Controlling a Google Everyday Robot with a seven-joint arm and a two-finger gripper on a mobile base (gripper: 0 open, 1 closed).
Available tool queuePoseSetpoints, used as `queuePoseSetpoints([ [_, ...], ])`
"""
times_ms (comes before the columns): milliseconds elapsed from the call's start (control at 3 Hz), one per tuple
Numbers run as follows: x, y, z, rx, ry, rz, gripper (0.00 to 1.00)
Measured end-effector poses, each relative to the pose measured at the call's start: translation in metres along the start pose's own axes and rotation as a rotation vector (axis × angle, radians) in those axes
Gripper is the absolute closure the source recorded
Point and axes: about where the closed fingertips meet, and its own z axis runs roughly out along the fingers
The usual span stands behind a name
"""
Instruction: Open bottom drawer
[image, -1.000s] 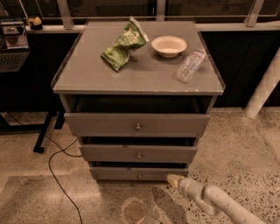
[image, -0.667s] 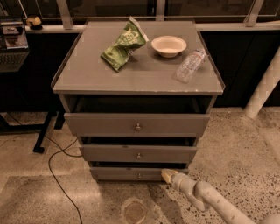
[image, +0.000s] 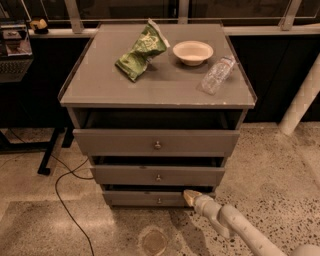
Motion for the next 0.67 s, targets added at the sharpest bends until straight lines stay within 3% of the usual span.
queuePoseSetpoints([
  [667, -0.017, -0.056, 0.027, 0.15, -0.052, -0.003, 1.0],
])
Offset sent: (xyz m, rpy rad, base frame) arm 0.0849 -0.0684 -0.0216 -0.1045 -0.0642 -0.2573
